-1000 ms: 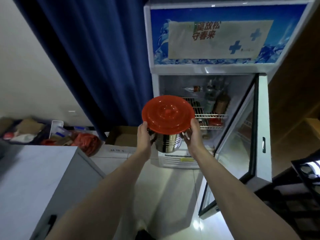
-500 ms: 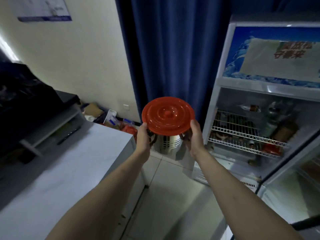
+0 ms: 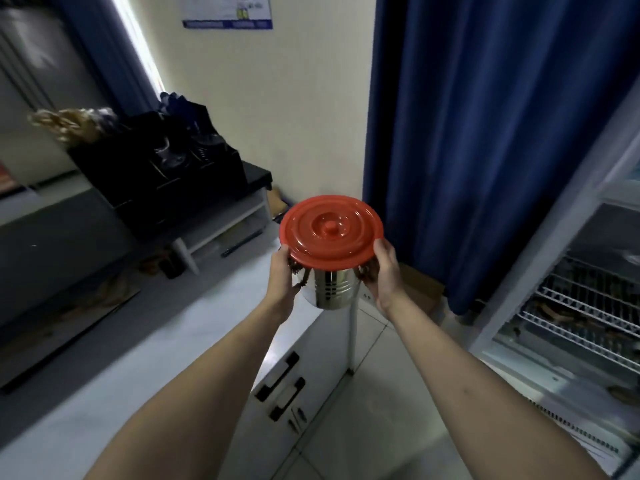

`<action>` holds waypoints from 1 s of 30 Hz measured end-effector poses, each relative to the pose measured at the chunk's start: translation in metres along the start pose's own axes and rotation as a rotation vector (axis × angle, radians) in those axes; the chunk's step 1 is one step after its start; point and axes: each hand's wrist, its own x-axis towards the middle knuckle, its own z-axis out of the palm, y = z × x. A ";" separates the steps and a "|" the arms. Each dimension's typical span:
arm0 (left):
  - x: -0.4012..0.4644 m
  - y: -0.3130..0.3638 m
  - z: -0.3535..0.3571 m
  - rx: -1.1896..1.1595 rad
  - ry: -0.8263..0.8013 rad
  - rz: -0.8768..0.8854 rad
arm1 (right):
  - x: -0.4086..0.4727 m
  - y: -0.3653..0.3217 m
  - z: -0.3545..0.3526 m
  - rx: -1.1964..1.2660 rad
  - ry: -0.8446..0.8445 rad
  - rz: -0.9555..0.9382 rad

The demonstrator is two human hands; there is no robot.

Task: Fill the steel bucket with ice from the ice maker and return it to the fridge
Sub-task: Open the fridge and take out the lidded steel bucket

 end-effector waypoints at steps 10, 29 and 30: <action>0.025 -0.003 -0.097 -0.010 0.106 -0.082 | 0.017 0.052 0.084 -0.047 -0.108 0.146; 0.050 -0.049 -0.154 -0.125 0.189 -0.255 | 0.025 0.113 0.111 -0.122 -0.081 0.290; 0.051 -0.052 -0.154 -0.123 0.195 -0.259 | 0.025 0.114 0.111 -0.125 -0.079 0.295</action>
